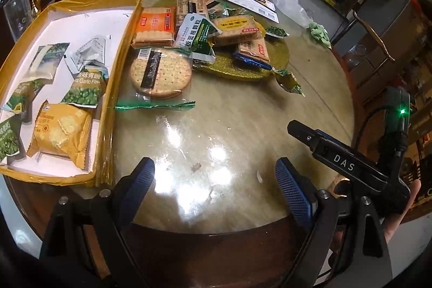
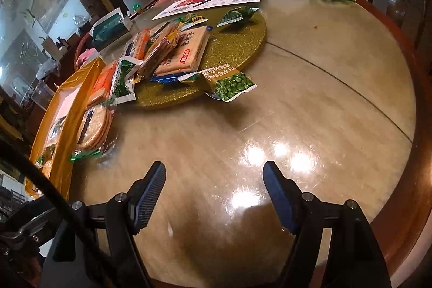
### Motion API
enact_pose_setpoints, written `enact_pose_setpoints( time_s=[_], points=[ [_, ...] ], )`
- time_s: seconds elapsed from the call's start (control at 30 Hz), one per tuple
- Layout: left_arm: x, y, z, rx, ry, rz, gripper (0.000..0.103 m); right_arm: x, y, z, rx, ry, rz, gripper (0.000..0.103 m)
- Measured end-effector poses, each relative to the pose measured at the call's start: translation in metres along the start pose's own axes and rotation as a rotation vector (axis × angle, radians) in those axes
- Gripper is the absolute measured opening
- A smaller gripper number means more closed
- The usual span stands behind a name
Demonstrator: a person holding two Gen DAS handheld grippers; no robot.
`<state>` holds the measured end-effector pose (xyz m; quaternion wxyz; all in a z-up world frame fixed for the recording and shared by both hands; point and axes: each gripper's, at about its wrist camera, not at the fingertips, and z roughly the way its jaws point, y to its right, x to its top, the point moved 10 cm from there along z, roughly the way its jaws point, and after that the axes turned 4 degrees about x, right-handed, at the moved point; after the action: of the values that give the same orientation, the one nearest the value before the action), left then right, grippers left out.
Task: Organize snacks
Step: 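Open both grippers over the tray and withdraw them toward the table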
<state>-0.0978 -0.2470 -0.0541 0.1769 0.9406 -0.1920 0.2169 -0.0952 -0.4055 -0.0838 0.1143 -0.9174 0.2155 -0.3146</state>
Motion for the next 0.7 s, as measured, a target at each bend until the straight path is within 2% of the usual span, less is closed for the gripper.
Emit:
enact_pose_setpoints(
  time_s=[0.5,0.7],
  points=[
    [0.001,-0.004,-0.002,-0.001,0.005,-0.003,0.091,0.003,-0.003,0.002,0.049,-0.005,0.03,0.075],
    [0.003,-0.013,-0.006,-0.003,0.012,-0.034,0.091,0.008,-0.003,0.003,0.147,-0.026,0.113,0.075]
  ],
)
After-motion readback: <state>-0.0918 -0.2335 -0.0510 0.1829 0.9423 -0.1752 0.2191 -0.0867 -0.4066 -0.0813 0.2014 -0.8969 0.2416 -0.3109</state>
